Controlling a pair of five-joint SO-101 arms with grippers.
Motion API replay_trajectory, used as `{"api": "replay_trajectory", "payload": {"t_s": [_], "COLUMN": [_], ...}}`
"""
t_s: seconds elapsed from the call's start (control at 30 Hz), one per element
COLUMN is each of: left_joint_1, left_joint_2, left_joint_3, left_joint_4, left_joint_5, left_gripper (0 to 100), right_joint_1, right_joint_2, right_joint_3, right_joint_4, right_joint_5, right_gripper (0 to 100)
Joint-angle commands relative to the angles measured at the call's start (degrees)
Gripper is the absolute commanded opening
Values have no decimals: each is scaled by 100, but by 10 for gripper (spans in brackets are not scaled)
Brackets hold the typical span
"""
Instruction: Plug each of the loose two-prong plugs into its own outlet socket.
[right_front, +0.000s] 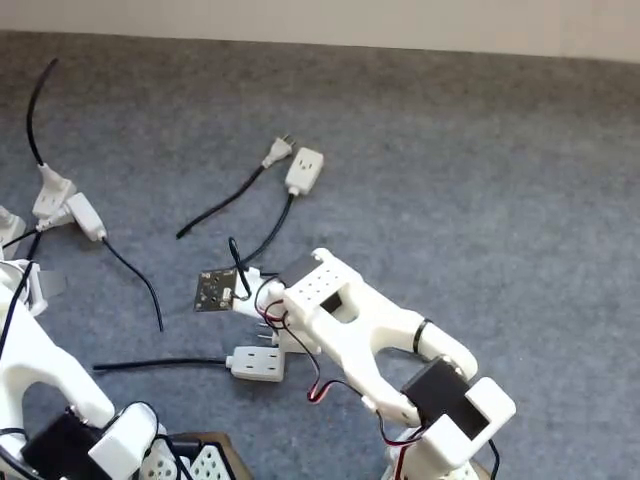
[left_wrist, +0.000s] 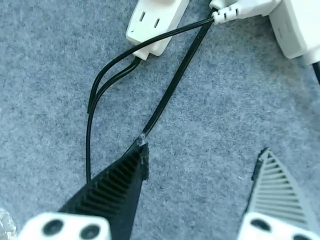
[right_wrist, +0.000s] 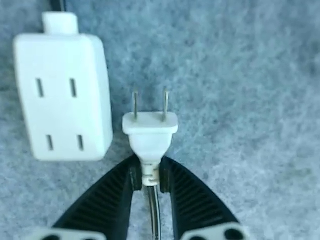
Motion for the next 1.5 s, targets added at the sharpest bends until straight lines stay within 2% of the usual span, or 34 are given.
{"api": "replay_trajectory", "payload": {"t_s": [0.0, 0.1, 0.2, 0.3, 0.43, 0.57, 0.67, 0.87, 1.03, 1.2, 1.33, 1.47], "left_joint_1": [4, 189, 435, 910, 1771, 2721, 3160, 3389, 4435, 5165, 5156, 5156], "left_joint_2": [-48, -66, -251, -664, -1244, -1798, -2281, -3222, -4057, -4743, -5042, -5156], "left_joint_3": [-66, -84, -119, -391, -892, -1235, -1349, -1323, -936, 347, 1332, 1868], "left_joint_4": [-53, -44, 211, 1292, 2673, 3543, 3842, 3833, 3815, 2892, 2013, 1626], "left_joint_5": [-44, -44, -114, -440, -484, -484, -484, -44, 413, 1002, 1064, 1081], "left_gripper": [335, 334, 334, 334, 337, 338, 340, 404, 411, 409, 408, 407], "right_joint_1": [-4, 13, 13, 92, 224, 13, -198, -312, -637, -752, -760, -760], "right_joint_2": [277, 31, -699, -1754, -3143, -4268, -4787, -5051, -5042, -5059, -5112, -5305], "right_joint_3": [180, 145, 127, 154, 479, 1525, 2176, 2325, 2651, 2695, 2659, 2651], "right_joint_4": [163, 198, 479, 611, 356, -541, -945, -1402, -1974, -1938, -1525, -1376], "right_joint_5": [-53, -703, -1011, -1503, -2444, -2725, -2998, -3209, -3297, -3314, -3332, -3332], "right_gripper": [5, 5, 5, 5, 5, 5, 5, 5, 5, 5, 5, 5]}}
